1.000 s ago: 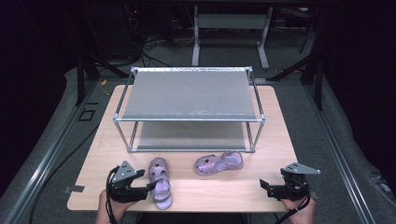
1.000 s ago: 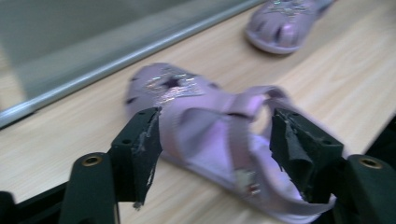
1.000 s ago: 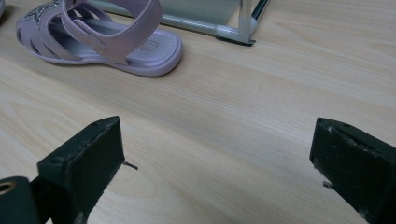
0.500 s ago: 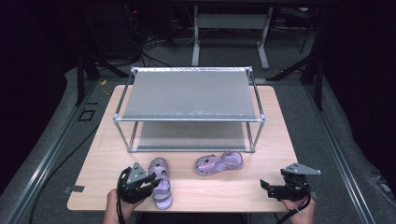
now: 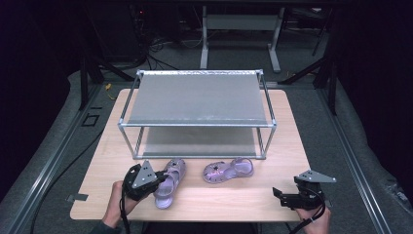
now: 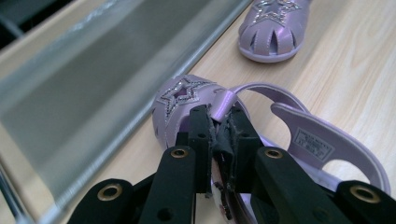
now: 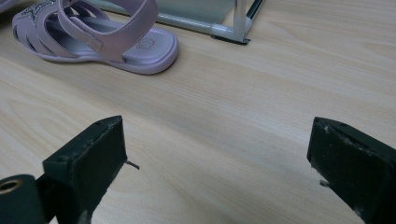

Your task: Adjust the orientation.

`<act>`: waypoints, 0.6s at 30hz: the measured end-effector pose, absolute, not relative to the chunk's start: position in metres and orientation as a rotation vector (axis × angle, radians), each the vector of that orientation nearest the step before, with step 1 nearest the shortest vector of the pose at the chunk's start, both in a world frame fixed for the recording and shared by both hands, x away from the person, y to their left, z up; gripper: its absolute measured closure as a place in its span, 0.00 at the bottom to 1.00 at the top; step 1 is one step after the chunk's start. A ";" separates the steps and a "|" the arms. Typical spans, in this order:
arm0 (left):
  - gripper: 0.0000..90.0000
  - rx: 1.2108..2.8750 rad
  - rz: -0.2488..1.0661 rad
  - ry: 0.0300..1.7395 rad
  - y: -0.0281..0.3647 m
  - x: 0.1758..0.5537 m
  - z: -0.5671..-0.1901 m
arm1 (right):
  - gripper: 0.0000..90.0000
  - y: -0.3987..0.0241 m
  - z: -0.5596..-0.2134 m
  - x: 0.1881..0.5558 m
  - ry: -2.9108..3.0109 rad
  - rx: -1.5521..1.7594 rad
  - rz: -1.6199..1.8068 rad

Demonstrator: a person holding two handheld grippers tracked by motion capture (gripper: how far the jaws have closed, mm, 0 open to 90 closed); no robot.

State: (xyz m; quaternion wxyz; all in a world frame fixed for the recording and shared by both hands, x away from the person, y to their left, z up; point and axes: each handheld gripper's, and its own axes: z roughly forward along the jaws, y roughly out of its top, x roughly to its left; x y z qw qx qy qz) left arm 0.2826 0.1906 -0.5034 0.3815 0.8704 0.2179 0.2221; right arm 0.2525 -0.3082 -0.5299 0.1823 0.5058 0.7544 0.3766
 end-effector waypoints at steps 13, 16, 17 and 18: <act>0.24 2.006 0.479 0.916 0.220 0.267 -0.512 | 0.04 -0.301 -0.528 0.254 2.128 1.422 1.072; 0.16 1.951 0.507 0.985 0.221 0.256 -0.509 | 0.04 -0.300 -0.528 0.255 2.142 1.423 1.073; 0.14 1.950 0.517 0.999 0.220 0.253 -0.509 | 0.04 -0.300 -0.528 0.255 2.144 1.422 1.080; 0.13 1.944 0.519 1.015 0.217 0.250 -0.510 | 0.04 -0.300 -0.528 0.255 2.136 1.422 1.086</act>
